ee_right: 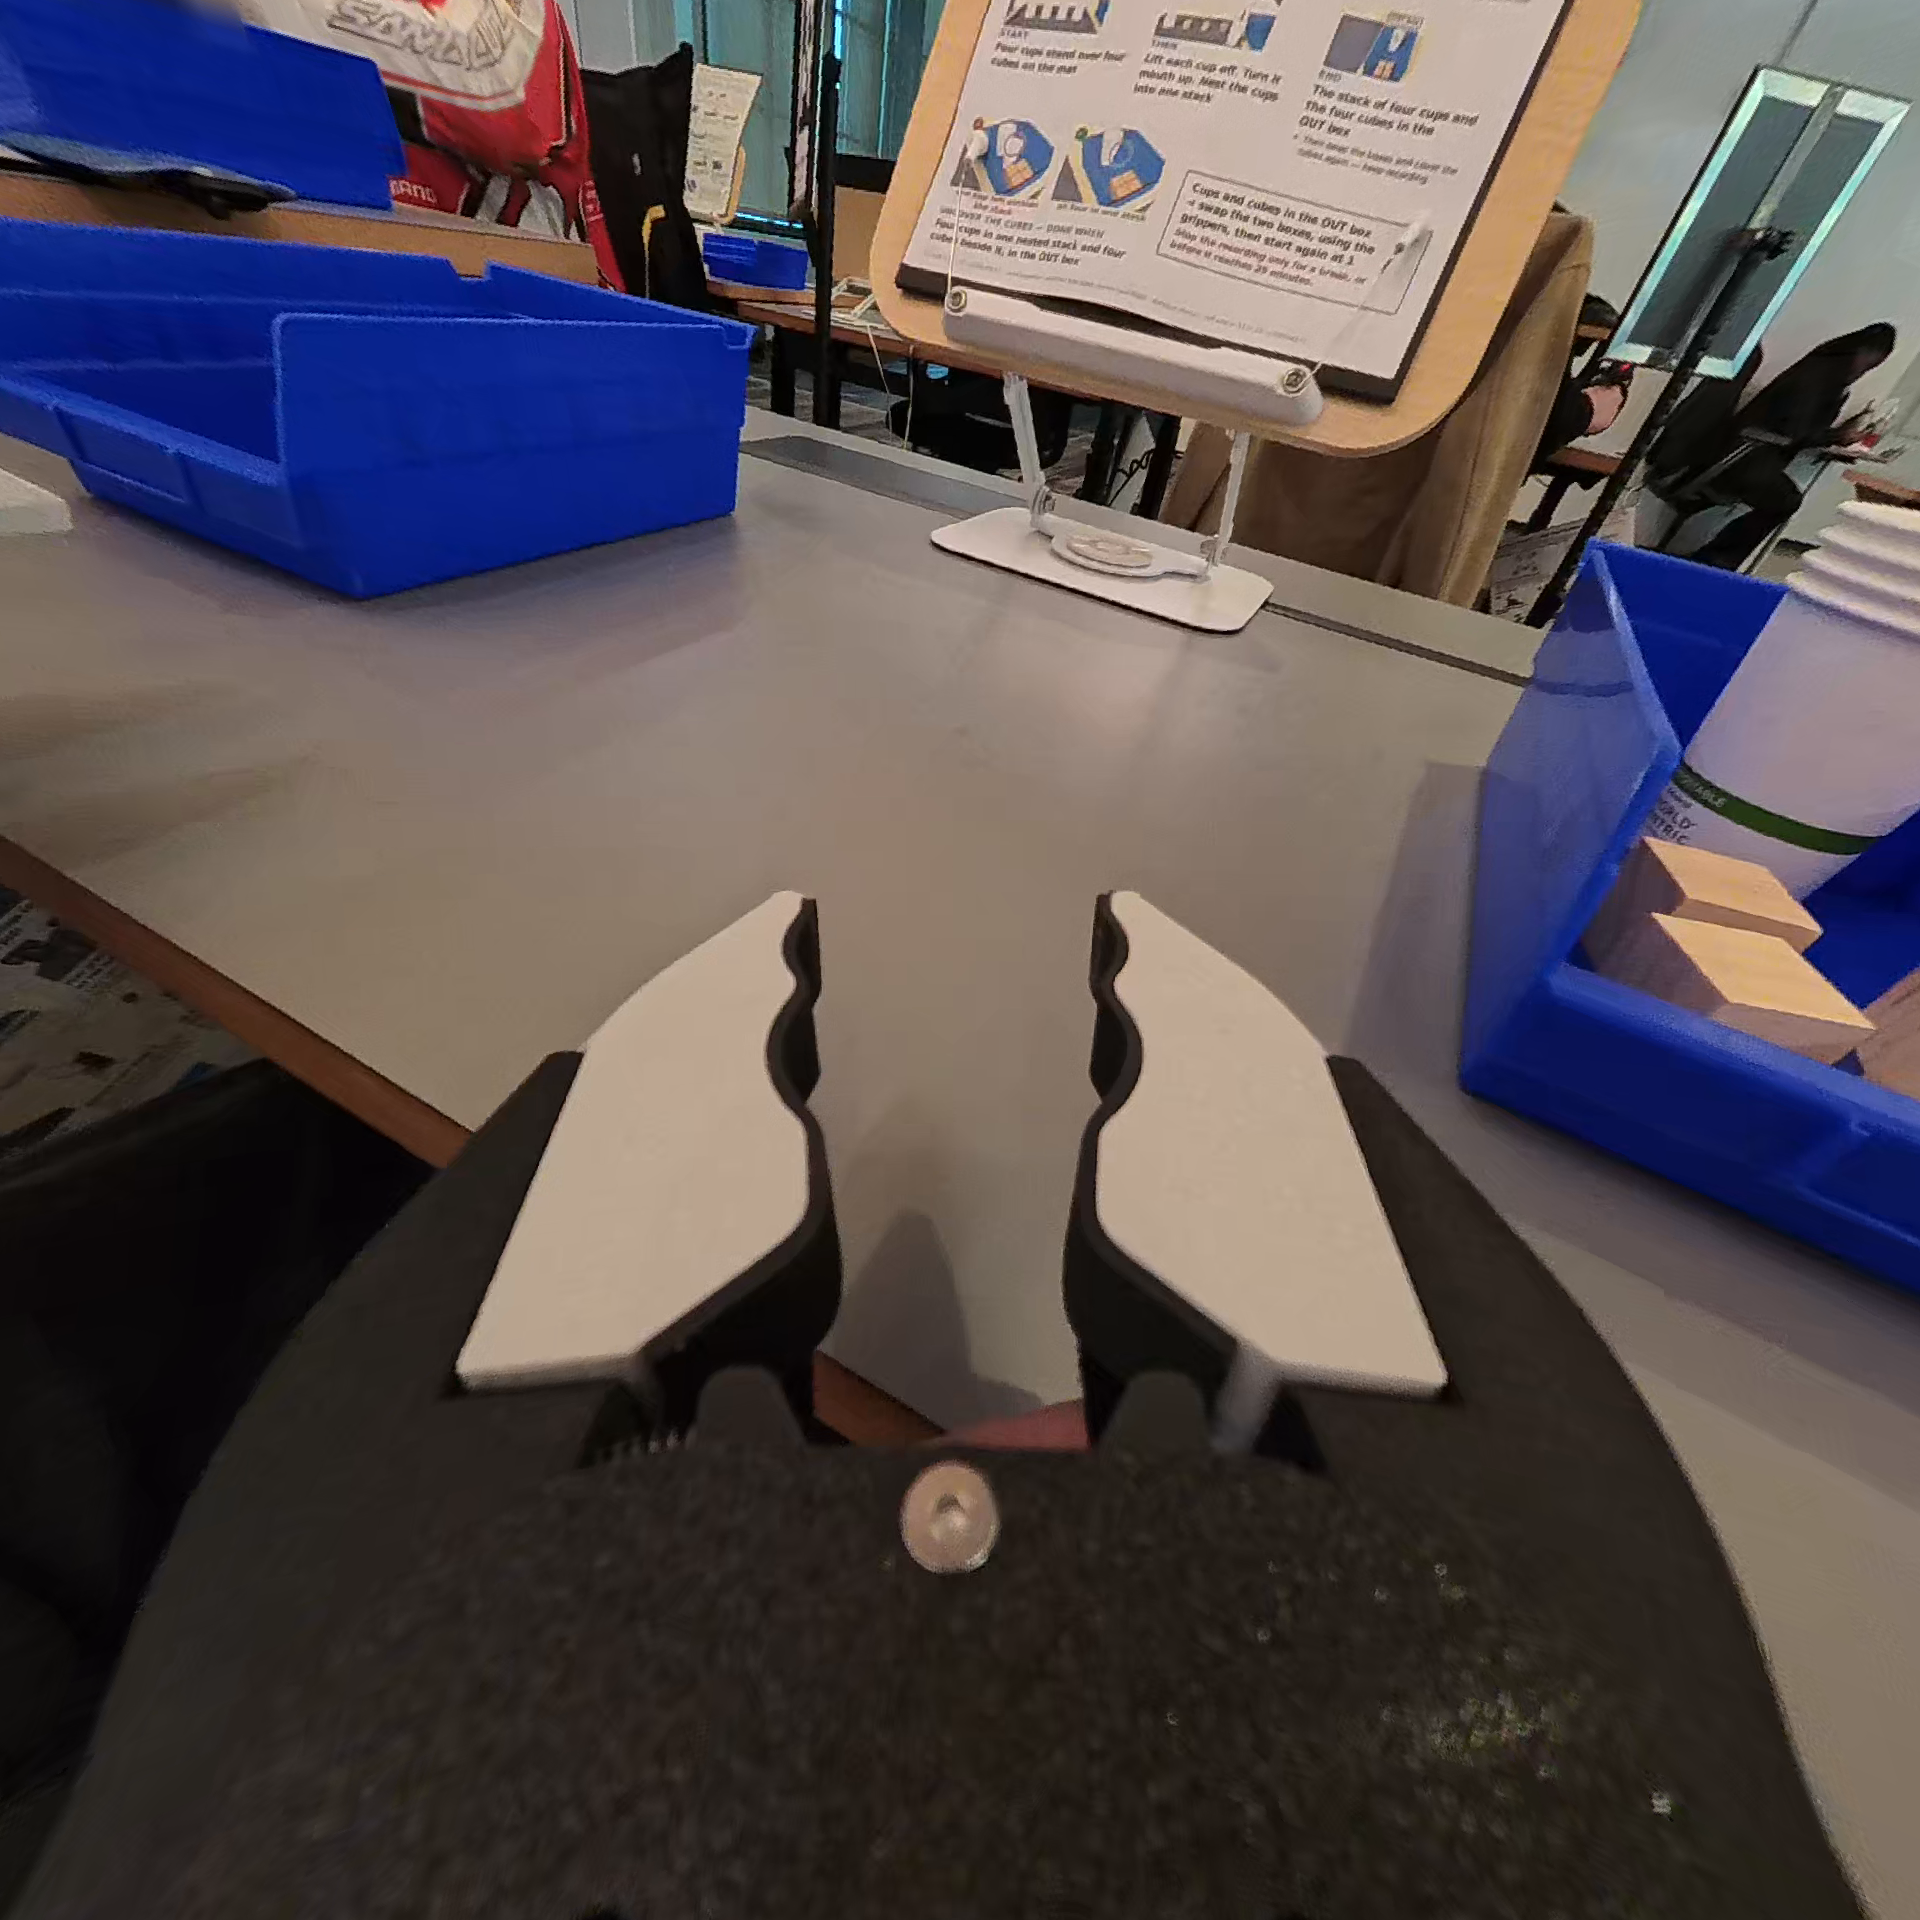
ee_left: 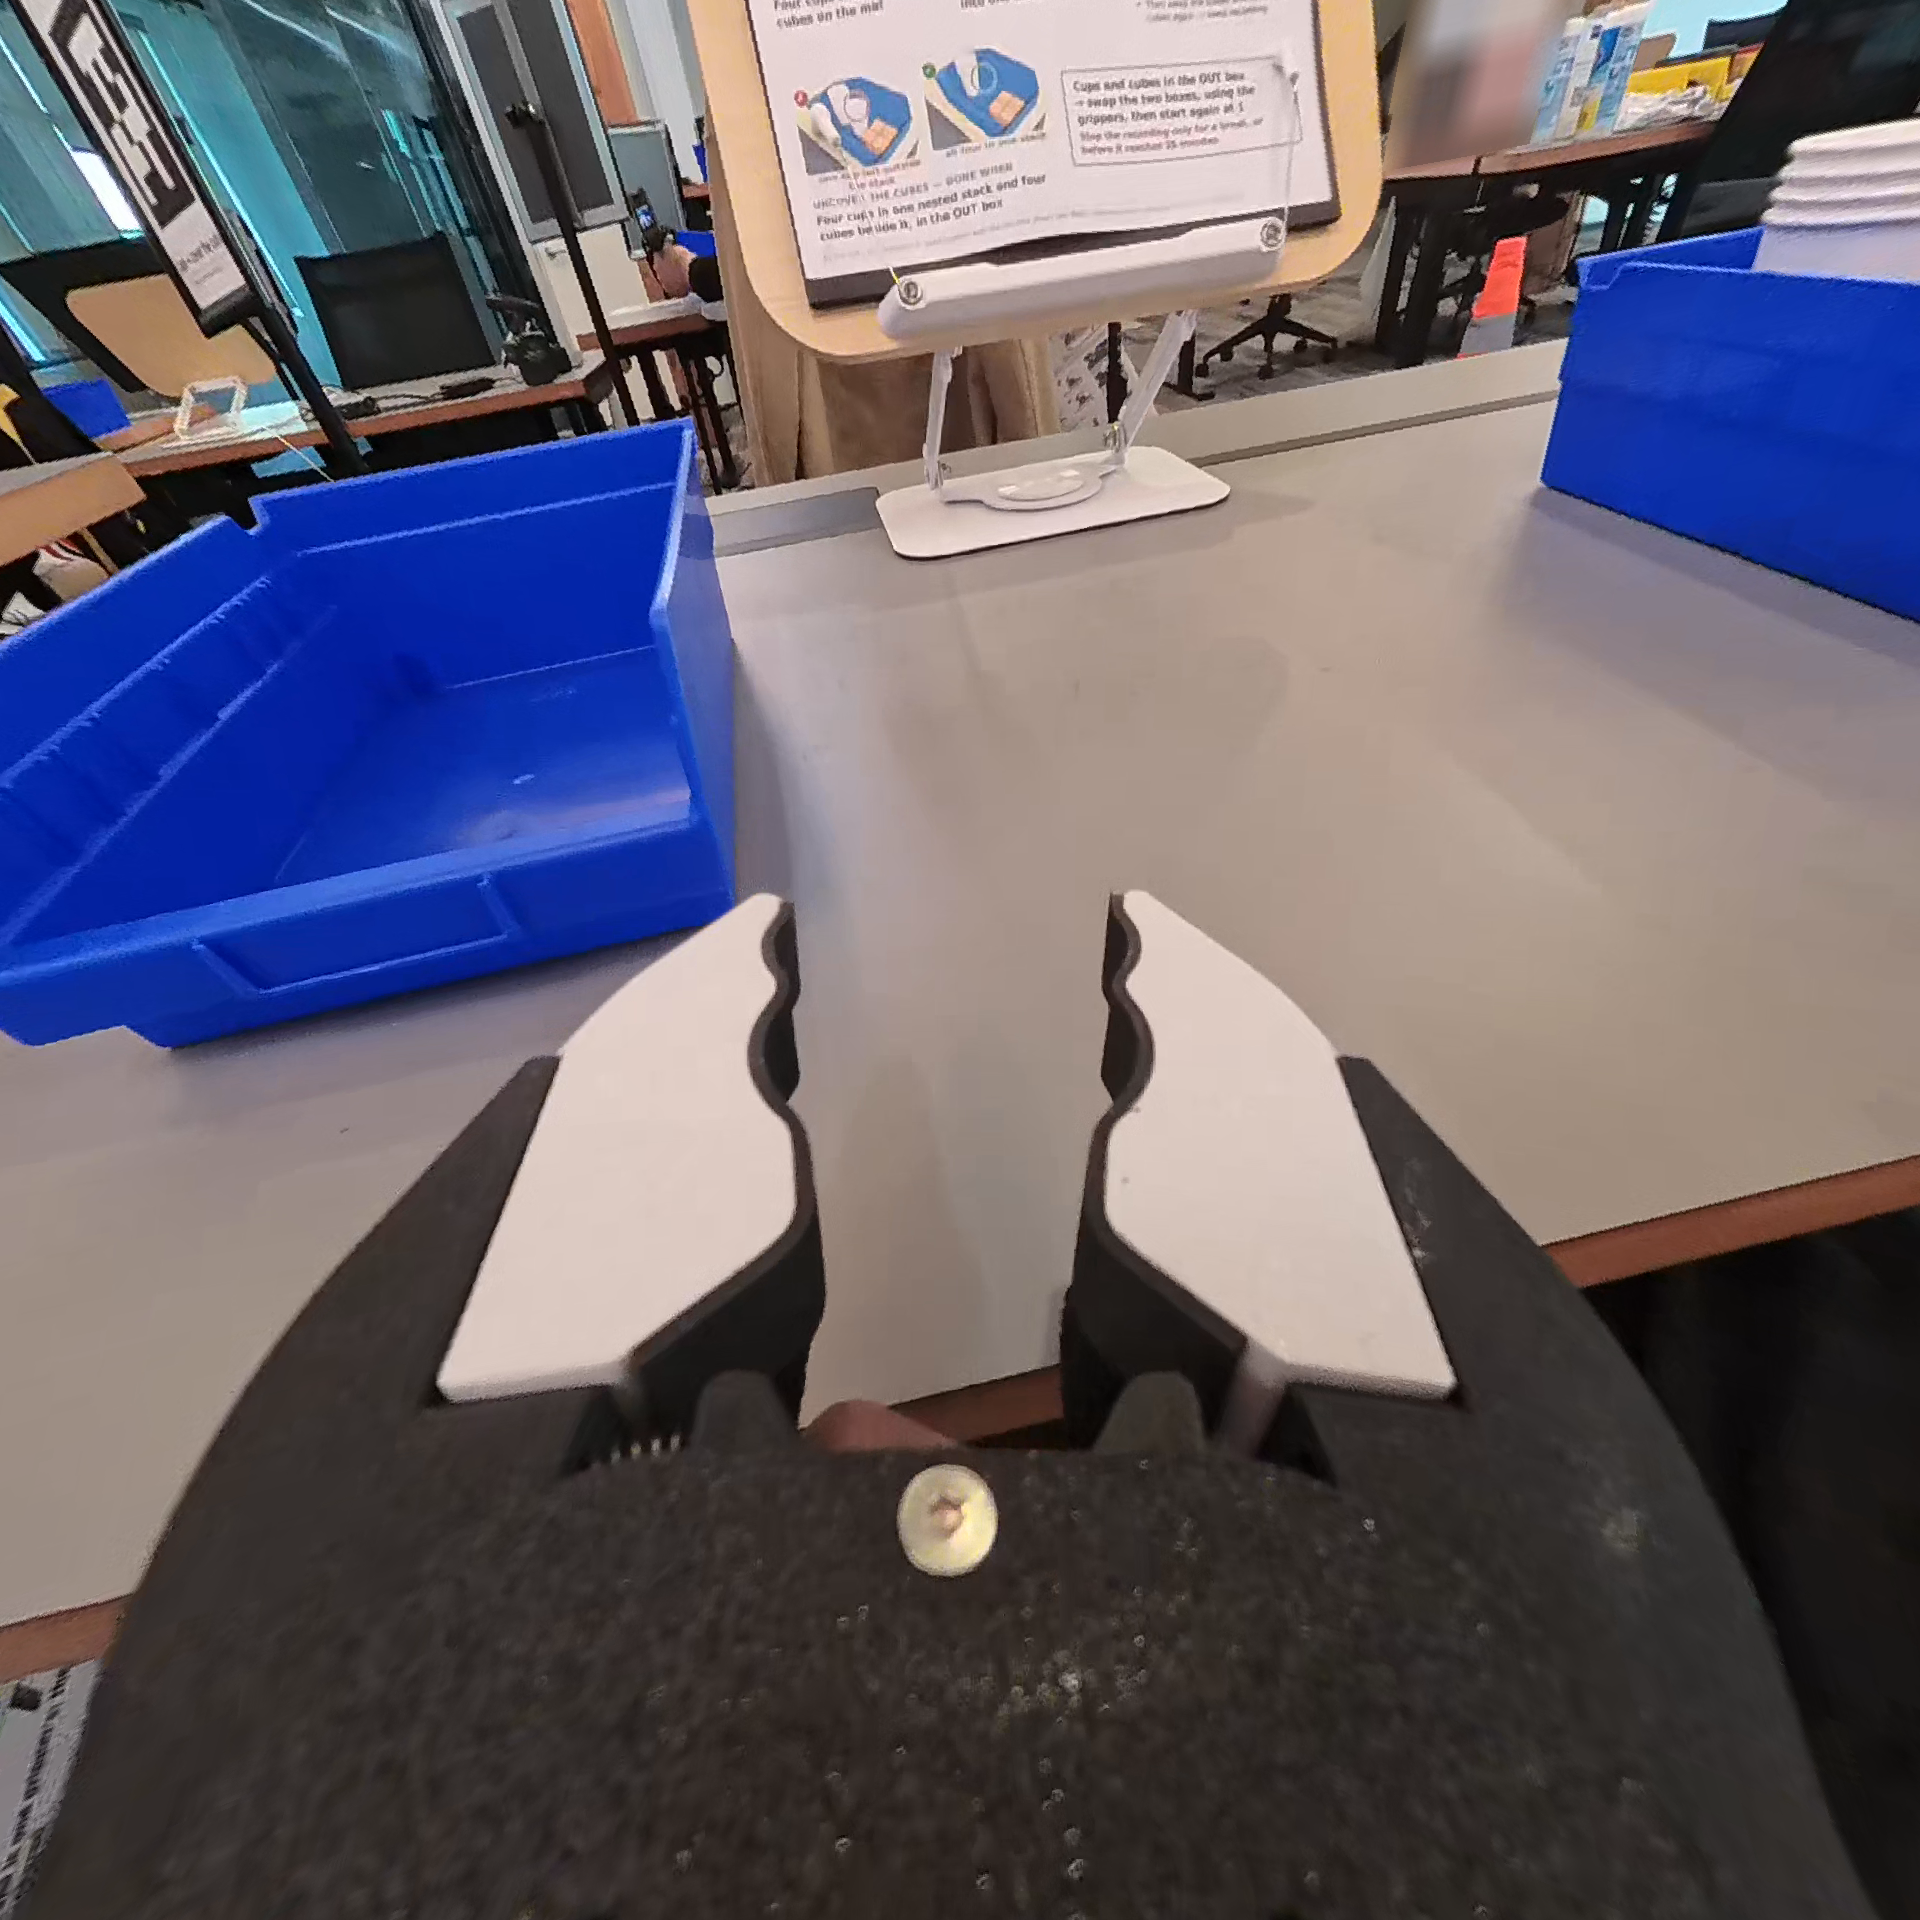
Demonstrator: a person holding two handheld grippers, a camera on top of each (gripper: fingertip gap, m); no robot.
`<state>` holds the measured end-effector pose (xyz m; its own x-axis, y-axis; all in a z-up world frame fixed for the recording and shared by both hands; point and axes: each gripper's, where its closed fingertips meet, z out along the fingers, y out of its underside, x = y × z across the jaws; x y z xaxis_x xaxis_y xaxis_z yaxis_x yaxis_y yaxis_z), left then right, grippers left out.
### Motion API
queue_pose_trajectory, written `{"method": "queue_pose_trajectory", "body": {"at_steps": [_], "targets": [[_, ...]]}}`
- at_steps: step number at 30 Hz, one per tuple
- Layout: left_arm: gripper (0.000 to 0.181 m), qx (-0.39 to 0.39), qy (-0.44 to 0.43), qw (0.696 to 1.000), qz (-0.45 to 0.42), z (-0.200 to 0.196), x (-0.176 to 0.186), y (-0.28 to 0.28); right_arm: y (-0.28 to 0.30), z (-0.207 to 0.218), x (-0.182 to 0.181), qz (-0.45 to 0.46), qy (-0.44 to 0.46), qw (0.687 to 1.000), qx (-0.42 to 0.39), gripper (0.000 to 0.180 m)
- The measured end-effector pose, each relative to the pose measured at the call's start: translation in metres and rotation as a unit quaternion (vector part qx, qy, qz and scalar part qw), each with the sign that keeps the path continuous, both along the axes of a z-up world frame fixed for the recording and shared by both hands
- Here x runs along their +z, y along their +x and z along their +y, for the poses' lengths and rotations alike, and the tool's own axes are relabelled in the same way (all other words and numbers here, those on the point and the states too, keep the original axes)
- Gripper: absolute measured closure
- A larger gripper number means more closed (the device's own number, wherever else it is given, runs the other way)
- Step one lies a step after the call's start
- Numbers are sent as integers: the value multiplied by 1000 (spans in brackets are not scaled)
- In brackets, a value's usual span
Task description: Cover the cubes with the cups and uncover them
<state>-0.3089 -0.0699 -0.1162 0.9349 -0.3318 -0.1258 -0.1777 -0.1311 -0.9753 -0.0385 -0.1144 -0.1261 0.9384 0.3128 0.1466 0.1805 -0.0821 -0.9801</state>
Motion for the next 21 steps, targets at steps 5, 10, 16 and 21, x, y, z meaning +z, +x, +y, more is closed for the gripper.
{"method": "queue_pose_trajectory", "body": {"at_steps": [5,10,16,21], "targets": [[123,-18,-18,1000,8,0,-9,7,2,2,-1,-15,1,1000,-5,130],[124,-31,-22,999,20,-2,-13,14,15,10,3,13,-12,1000,-23,129],[123,-52,-29,998,25,-6,-14,24,110,68,23,70,-78,984,-145,117],[123,-58,-32,997,38,-7,-19,29,105,103,0,140,-168,970,-107,113]]}}
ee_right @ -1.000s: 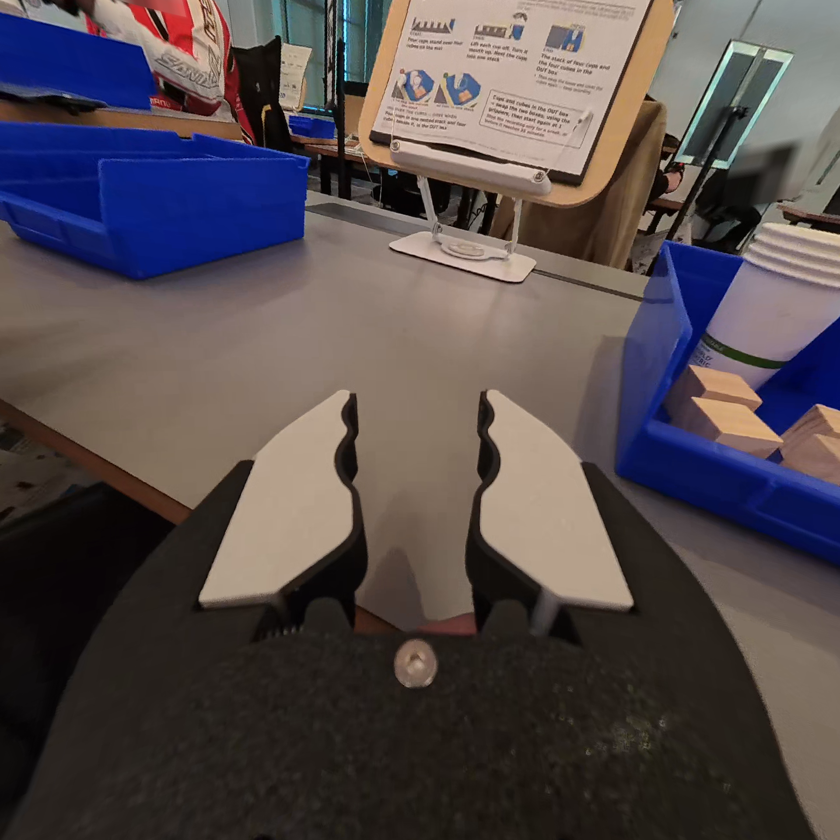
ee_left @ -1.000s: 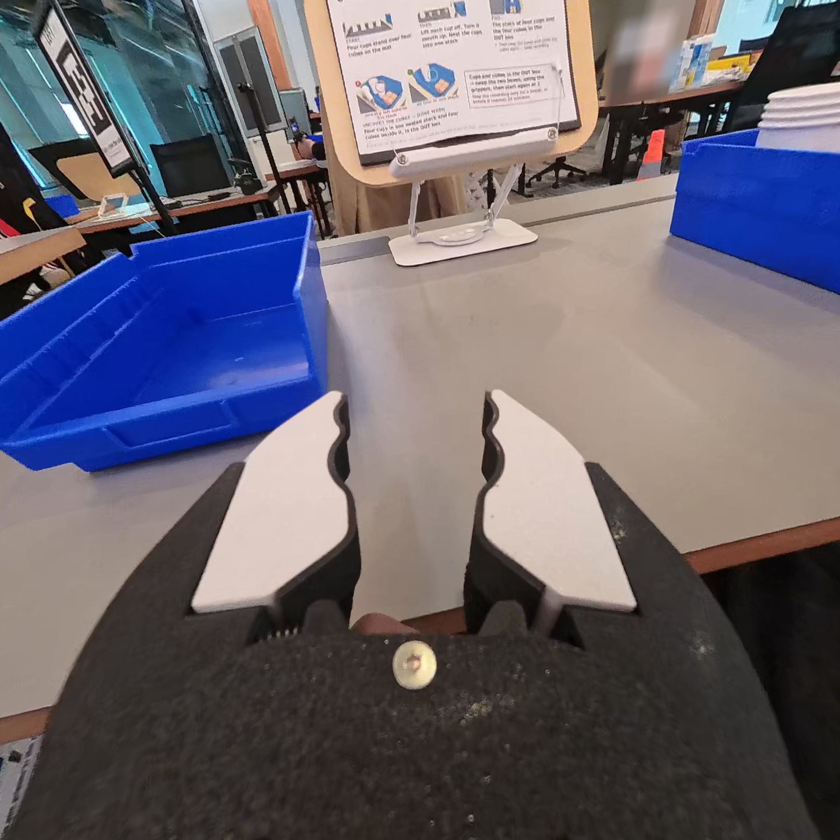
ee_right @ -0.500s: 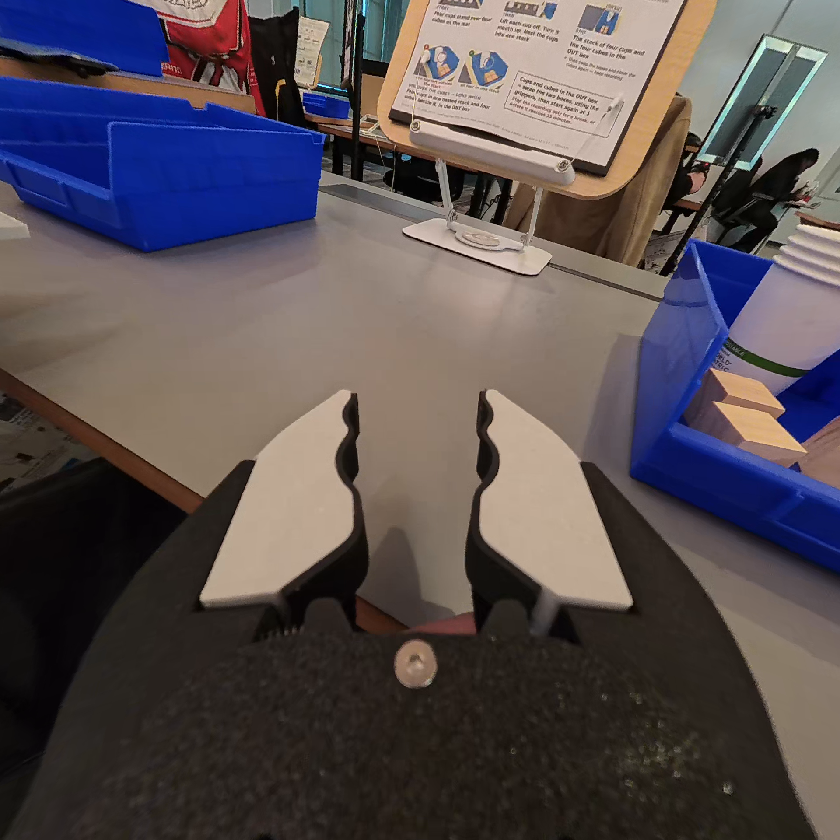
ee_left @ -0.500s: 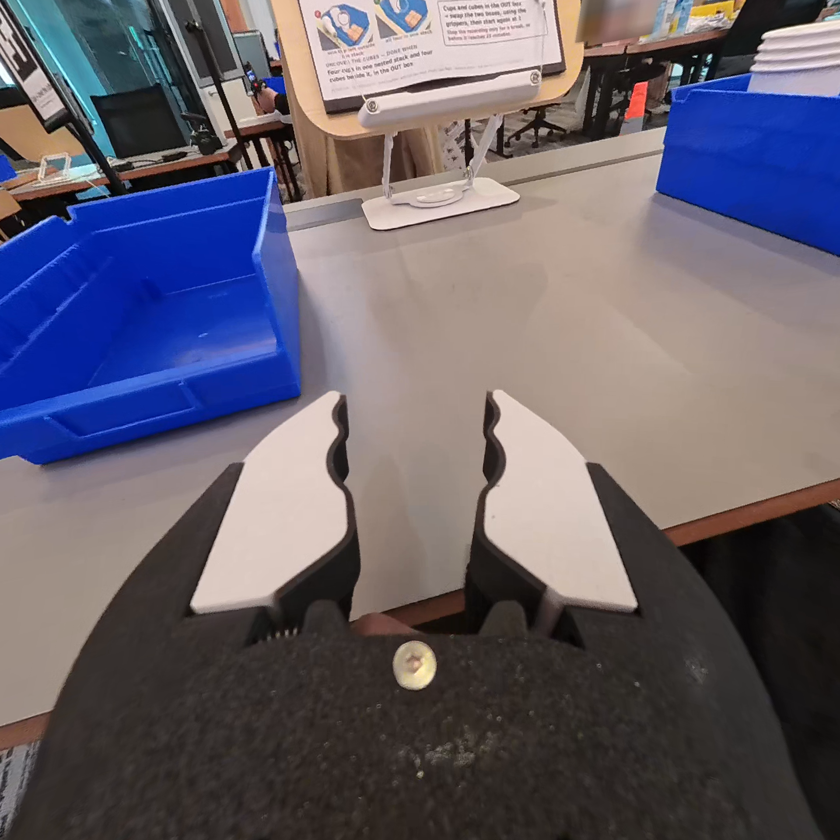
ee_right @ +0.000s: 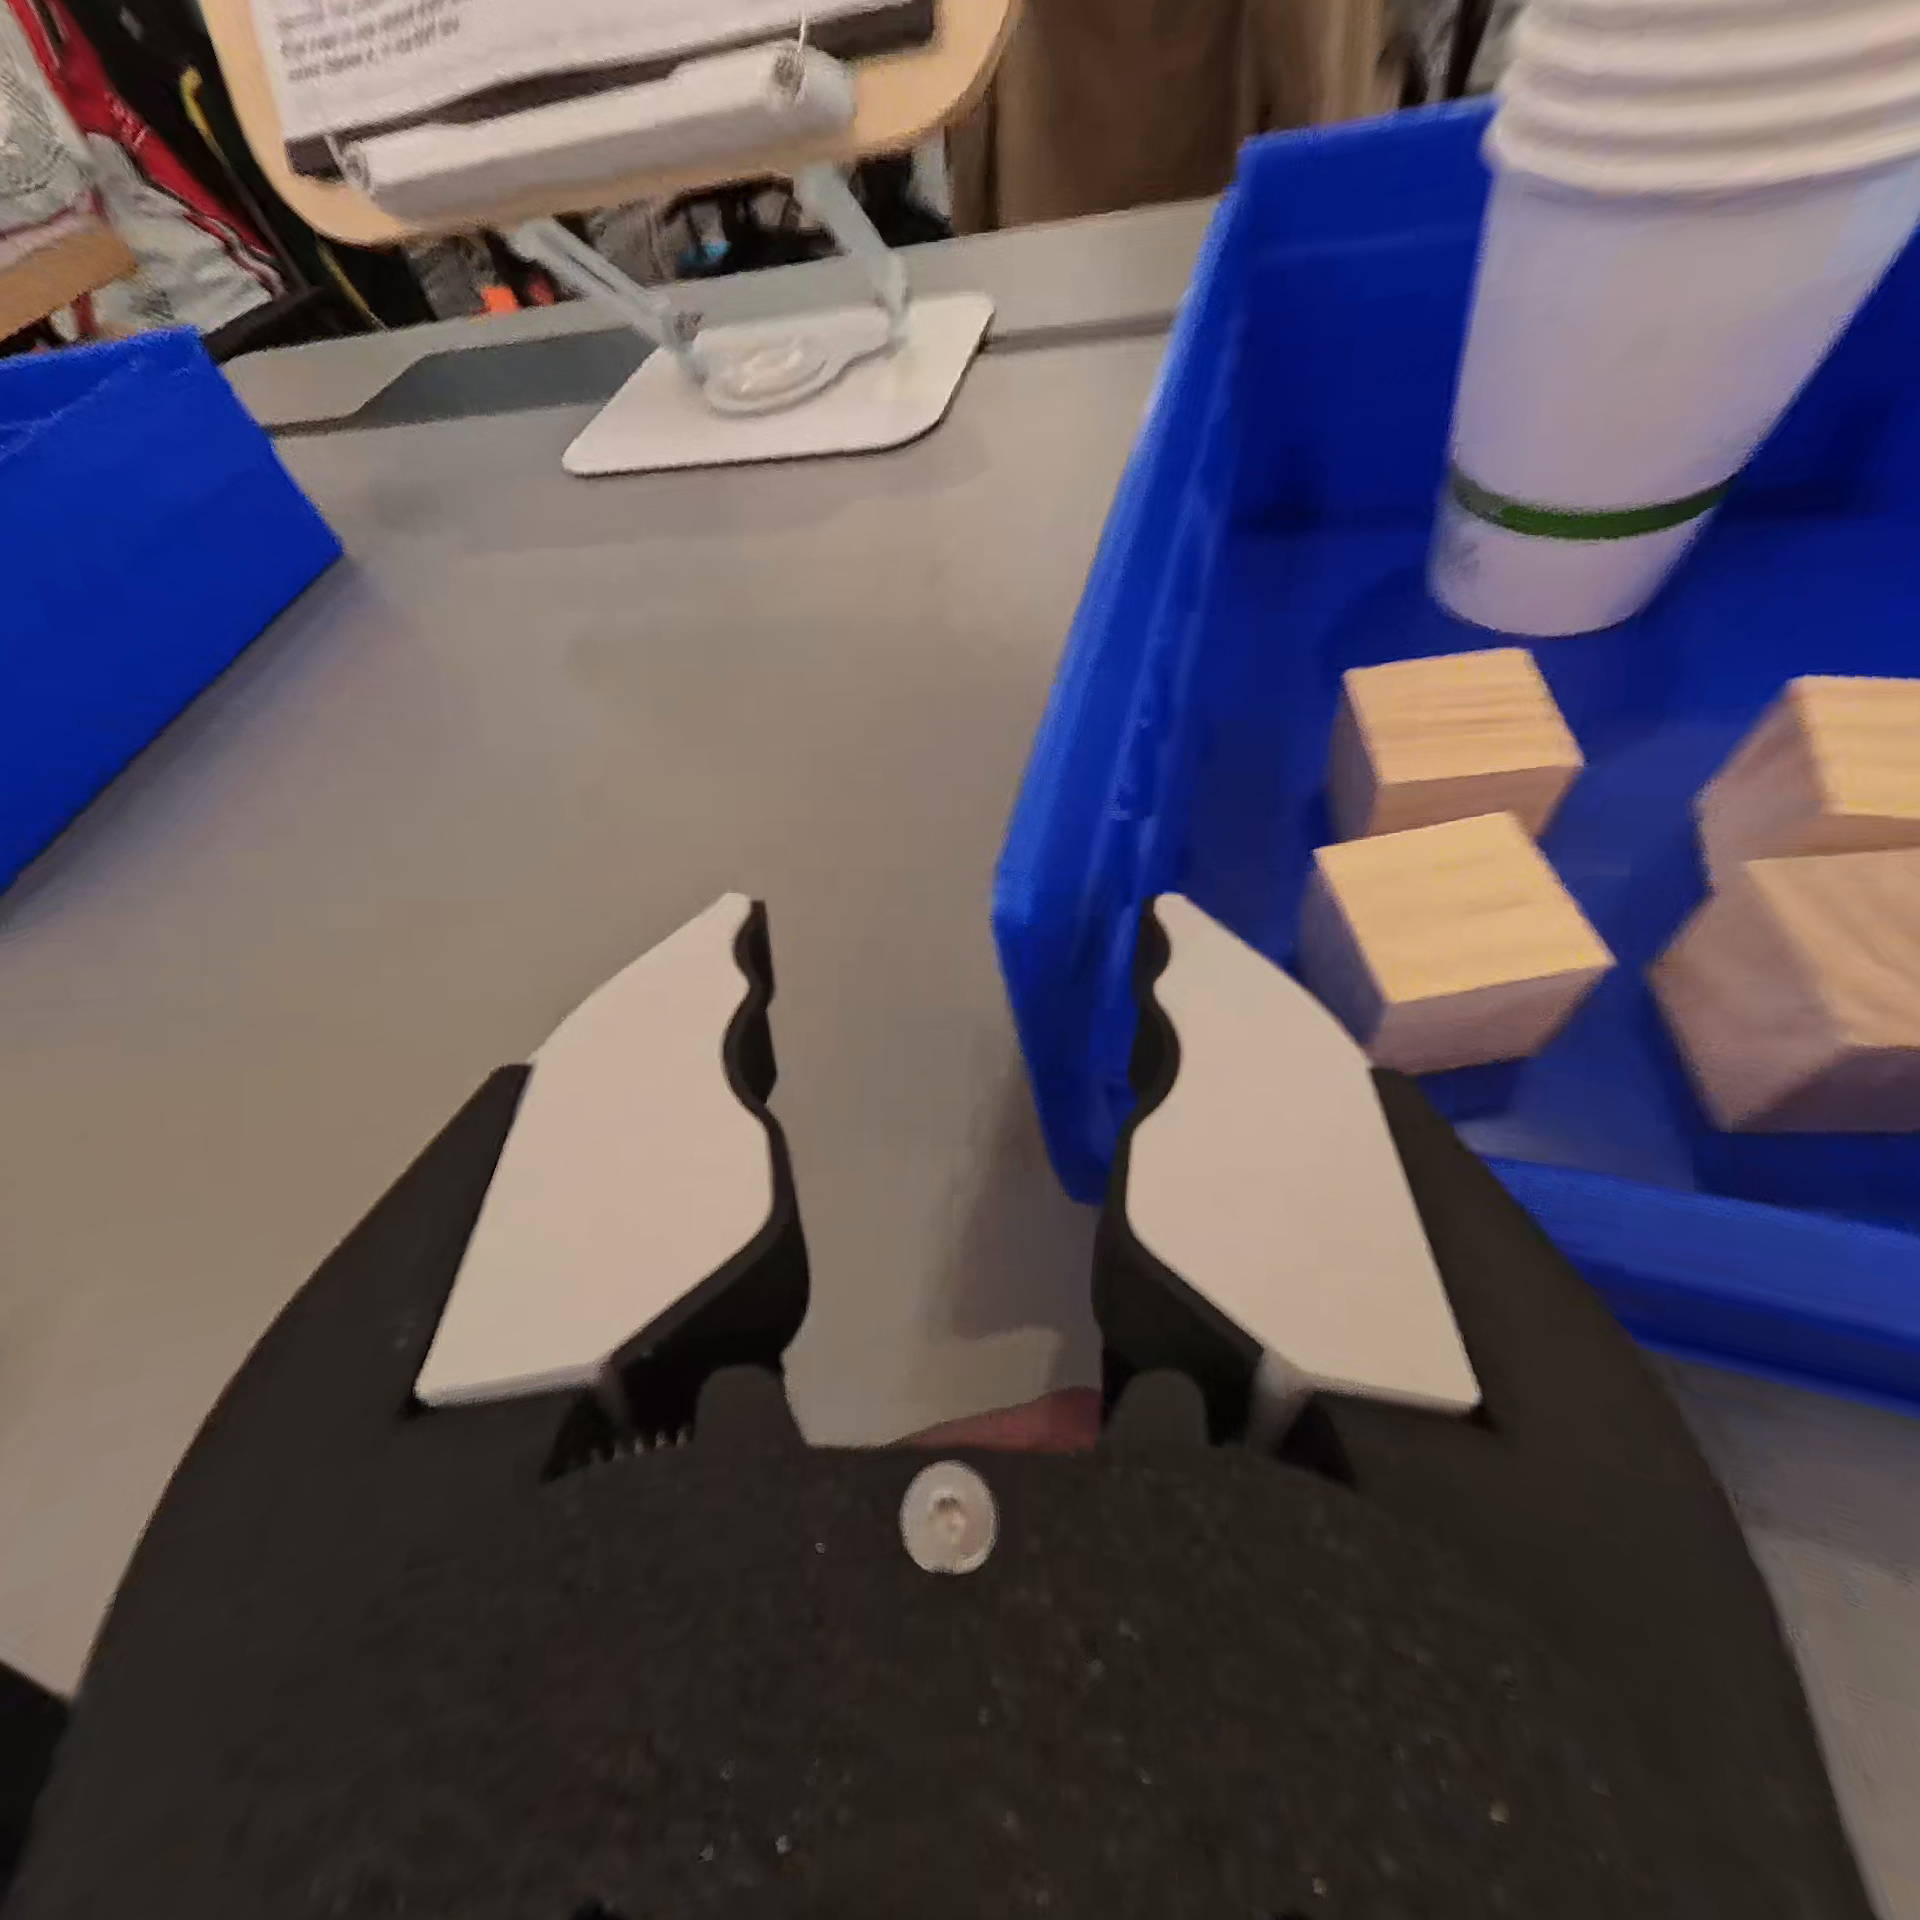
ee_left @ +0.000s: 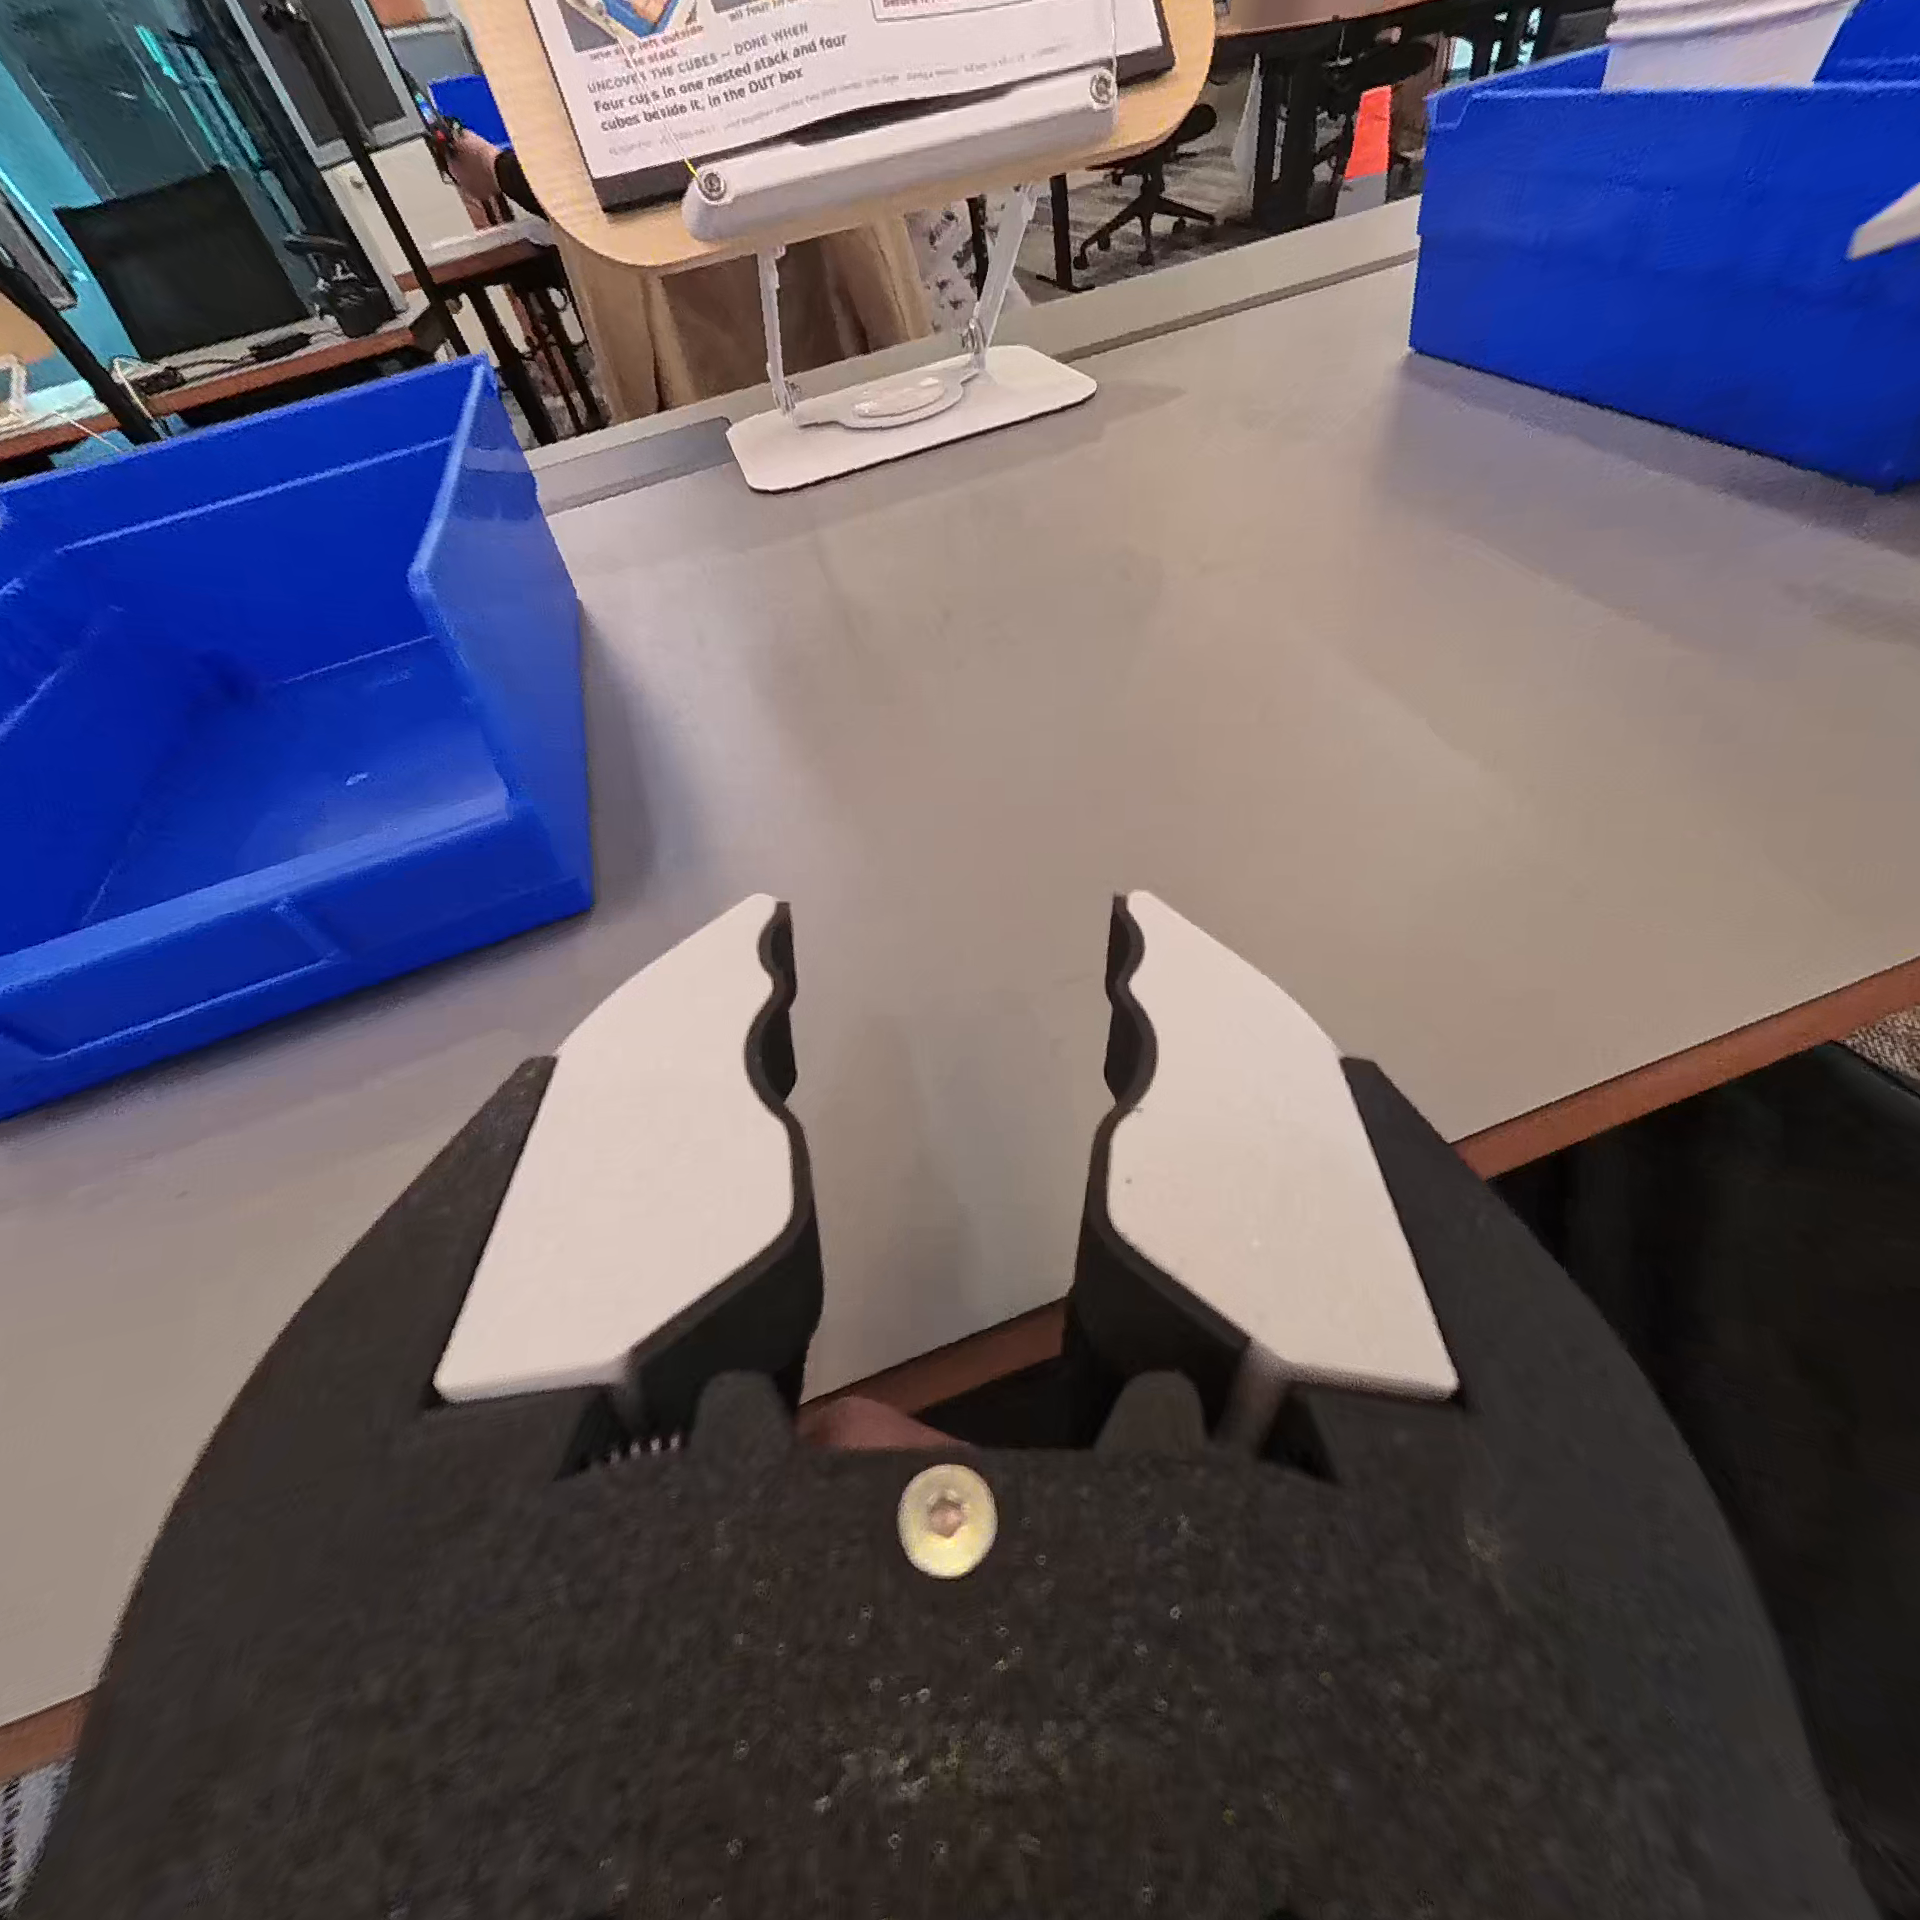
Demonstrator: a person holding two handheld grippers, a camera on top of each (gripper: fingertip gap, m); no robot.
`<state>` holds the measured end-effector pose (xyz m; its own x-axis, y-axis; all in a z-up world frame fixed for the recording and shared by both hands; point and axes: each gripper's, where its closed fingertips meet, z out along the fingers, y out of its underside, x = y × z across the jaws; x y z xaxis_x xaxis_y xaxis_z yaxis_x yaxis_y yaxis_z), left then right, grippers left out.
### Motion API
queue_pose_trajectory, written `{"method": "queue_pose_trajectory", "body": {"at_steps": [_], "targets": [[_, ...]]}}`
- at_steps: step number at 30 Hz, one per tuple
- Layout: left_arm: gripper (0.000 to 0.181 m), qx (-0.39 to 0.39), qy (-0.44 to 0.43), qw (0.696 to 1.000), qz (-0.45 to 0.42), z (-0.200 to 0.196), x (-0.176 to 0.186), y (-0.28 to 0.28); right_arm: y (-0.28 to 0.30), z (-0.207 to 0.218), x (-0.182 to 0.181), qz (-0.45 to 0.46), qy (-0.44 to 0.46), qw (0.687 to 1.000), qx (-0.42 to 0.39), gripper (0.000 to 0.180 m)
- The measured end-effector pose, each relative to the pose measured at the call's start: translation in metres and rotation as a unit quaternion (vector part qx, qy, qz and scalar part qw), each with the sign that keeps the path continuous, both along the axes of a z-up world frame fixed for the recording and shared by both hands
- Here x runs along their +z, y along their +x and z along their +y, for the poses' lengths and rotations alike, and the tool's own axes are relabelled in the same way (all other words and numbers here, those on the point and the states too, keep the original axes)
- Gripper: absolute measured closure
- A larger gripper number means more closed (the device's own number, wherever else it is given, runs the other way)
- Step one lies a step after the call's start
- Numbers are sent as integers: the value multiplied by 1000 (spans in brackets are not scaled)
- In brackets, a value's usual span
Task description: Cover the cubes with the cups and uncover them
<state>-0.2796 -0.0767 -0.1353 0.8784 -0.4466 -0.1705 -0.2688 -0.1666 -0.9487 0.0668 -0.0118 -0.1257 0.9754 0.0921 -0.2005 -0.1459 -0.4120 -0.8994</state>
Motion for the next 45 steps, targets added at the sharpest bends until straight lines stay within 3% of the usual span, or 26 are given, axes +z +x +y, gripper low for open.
{"method": "queue_pose_trajectory", "body": {"at_steps": [5,7,9,13,18,19,23,25,27,30,37,45], "targets": [[123,-15,-28,999,-6,1,-11,13,-38,3,2,-3,17,999,51,96],[122,-34,-44,998,-12,3,-10,34,-53,-2,12,19,34,996,82,112],[119,-66,-57,996,1,4,-8,67,-54,-12,27,17,55,995,85,109],[117,-126,-82,989,9,9,5,152,2,-41,52,-57,84,995,-5,109],[115,-142,-109,984,-5,41,16,259,132,-74,36,-103,76,959,-252,118],[116,-138,-115,984,-13,50,17,277,141,-74,30,-94,68,958,-263,125],[117,-86,-155,983,-38,83,6,315,140,-60,0,-36,25,969,-245,126],[126,-69,-179,980,-61,93,-4,325,139,-52,-7,-29,13,970,-241,131],[148,-67,-205,973,-82,95,-9,331,137,-47,-8,-16,7,972,-235,156],[176,-39,-204,974,-91,101,-6,319,144,-50,-3,-19,11,968,-250,176],[178,-9,-170,984,-54,90,1,280,107,-56,-3,-21,3,968,-248,177],[178,71,-136,986,-72,80,20,146,-18,-33,15,-37,22,988,-146,176]]}}
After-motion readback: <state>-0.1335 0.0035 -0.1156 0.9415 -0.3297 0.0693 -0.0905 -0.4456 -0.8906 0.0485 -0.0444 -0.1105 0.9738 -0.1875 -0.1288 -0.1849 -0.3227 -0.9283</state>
